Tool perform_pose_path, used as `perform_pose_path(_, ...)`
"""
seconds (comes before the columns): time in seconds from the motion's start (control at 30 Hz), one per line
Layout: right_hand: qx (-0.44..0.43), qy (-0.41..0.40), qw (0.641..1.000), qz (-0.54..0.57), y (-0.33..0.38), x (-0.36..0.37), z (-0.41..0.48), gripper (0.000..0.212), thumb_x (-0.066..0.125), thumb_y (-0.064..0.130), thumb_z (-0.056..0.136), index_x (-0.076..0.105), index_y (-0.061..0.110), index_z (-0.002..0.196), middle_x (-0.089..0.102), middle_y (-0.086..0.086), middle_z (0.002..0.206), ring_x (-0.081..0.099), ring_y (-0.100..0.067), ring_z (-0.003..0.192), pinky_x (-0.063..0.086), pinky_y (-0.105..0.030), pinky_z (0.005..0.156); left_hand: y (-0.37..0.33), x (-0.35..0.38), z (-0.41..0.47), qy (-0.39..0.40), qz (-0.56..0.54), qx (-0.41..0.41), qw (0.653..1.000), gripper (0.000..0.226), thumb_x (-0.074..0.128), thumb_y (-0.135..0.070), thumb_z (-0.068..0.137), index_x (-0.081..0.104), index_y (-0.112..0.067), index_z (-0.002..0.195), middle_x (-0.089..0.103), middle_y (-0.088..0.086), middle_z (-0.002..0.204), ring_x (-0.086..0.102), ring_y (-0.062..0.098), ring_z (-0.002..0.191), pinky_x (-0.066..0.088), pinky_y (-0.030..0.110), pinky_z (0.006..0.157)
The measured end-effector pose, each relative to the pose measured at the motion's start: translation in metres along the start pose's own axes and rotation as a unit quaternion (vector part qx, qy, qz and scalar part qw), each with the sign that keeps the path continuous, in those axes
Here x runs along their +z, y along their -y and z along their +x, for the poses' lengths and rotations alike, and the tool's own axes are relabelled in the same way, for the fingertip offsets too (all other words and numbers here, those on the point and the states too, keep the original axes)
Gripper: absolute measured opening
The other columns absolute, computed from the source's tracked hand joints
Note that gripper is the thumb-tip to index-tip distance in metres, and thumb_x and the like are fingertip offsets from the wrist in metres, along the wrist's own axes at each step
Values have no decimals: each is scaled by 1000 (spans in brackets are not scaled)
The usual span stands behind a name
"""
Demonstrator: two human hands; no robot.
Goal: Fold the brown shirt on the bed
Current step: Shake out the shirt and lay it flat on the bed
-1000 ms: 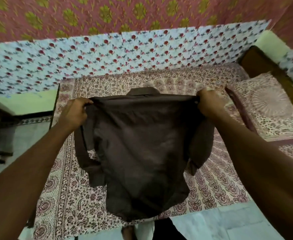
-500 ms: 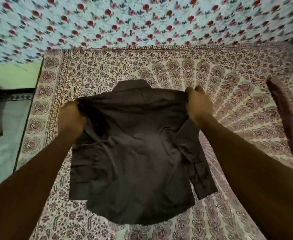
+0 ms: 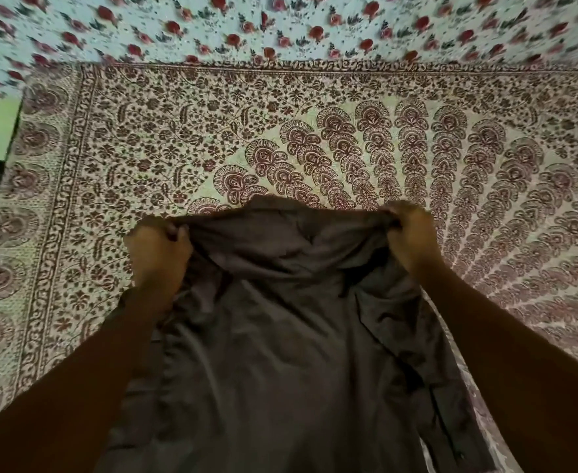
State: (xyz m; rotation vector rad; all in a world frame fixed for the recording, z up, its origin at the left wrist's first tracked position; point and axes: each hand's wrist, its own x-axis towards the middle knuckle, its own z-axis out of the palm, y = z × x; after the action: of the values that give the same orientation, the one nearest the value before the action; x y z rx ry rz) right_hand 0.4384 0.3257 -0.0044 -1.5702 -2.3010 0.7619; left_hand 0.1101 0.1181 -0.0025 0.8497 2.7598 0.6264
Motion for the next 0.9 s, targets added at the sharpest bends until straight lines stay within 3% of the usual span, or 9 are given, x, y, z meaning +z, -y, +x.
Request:
perform_pose_path(0.13,30,-80,996,9,-19,23,38,41,45,-10,70,73,4,96,66,-16,91,59,-26,82,47,-32,82,6,27,25,-63,-4,77,995,7,61,-1,86,68,0,88,65,25,101,63,44,94,45,47,82)
perform_pose_path(0.2,54,12,996,-66,-32,38,47,32,45,4,72,70,9,91,64,-17,92,64,-36,88,53,-43,87,9,42,21,16,17,87,996,10,58,-4,72,64,-6,80,63,20,97,63,45,87,50,49,73)
perform_pose_path(0.3,116,157,970,-145,-27,57,51,30,61,12,82,69,15,111,55,-14,126,46,-39,128,32,-59,110,-1,56,15,94,72,72,990,17,57,-21,57,59,-15,73,61,10,105,62,43,92,51,52,82)
perform_pose_path(0.43,40,159,967,-196,-3,81,80,56,70,48,81,61,24,131,49,-3,146,39,-33,139,27,-62,109,-34,82,49,24,45,134,990,39,57,-30,69,56,-10,102,60,15,106,62,41,97,44,52,91)
perform_pose_path(0.5,30,157,973,-168,13,96,106,62,69,59,85,59,26,136,56,-5,141,48,-32,135,30,-62,111,-56,100,82,72,55,125,988,53,60,-39,90,47,-10,132,63,18,121,63,43,112,42,57,101)
perform_pose_path(0.57,35,176,977,-119,24,110,128,53,74,47,89,62,22,134,65,-12,129,59,-34,125,43,-52,110,-66,119,116,183,59,60,980,73,66,-48,94,36,-10,149,60,21,135,58,44,124,43,56,105)
perform_pose_path(0.63,33,158,984,-71,32,118,142,35,74,24,90,68,19,125,69,-17,120,67,-35,114,54,-44,100,-67,134,136,239,17,26,970,67,81,-41,85,54,-7,138,65,21,129,62,40,120,51,45,98)
perform_pose_path(0.8,23,-71,993,-91,26,113,156,29,58,4,94,67,14,120,70,-18,111,68,-40,104,56,-46,81,-71,136,136,9,60,64,996,23,63,-16,95,69,-16,117,67,15,119,62,40,113,54,53,88)
perform_pose_path(0.9,41,22,983,-176,12,115,173,26,60,12,99,58,11,125,64,-22,118,64,-45,110,53,-50,88,-58,142,138,-39,137,174,974,25,55,-14,97,62,-6,120,61,20,122,53,44,117,49,56,86)
